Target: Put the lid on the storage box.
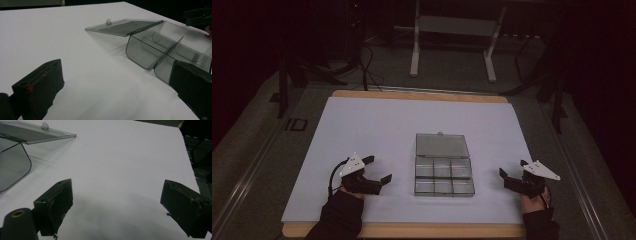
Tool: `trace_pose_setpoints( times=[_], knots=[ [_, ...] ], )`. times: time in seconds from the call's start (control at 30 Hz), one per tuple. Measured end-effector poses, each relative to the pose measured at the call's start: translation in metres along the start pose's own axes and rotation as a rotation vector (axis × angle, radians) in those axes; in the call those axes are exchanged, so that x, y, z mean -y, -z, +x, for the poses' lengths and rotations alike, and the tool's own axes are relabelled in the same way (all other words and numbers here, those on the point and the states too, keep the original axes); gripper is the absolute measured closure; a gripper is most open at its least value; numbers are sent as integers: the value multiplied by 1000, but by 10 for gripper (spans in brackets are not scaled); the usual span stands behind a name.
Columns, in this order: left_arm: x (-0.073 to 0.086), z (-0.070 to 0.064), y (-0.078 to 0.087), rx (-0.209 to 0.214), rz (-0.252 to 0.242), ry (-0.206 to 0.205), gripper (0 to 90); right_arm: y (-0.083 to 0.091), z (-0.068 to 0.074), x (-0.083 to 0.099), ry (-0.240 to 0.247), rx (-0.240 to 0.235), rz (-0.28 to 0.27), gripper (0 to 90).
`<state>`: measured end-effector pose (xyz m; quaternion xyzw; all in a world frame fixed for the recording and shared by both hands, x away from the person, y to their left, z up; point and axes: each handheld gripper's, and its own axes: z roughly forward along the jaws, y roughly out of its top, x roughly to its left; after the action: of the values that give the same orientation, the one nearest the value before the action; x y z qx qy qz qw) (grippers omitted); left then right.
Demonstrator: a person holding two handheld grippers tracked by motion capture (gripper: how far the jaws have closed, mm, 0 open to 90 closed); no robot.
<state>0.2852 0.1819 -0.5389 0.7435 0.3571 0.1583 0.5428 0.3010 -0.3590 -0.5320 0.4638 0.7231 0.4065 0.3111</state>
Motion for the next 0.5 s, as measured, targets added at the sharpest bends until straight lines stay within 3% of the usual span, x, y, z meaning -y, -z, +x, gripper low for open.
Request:
trace_pose_setpoints(
  times=[0.13, 0.37, 0.4, 0.5],
  knots=[
    [-1, -2, -2, 2, 21, -17, 10, 0, 0, 0, 1, -4, 3, 107],
    [-2, 1, -4, 30, 61, 5, 10, -1, 0, 0, 5, -2, 10, 106],
    [-4, 0, -7, 34, 135, -5, 10, -1, 1, 0, 9, 0, 13, 107],
    [-7, 1, -8, 42, 163, 12, 11, -1, 1, -1, 8, 0, 18, 107]
  ],
)
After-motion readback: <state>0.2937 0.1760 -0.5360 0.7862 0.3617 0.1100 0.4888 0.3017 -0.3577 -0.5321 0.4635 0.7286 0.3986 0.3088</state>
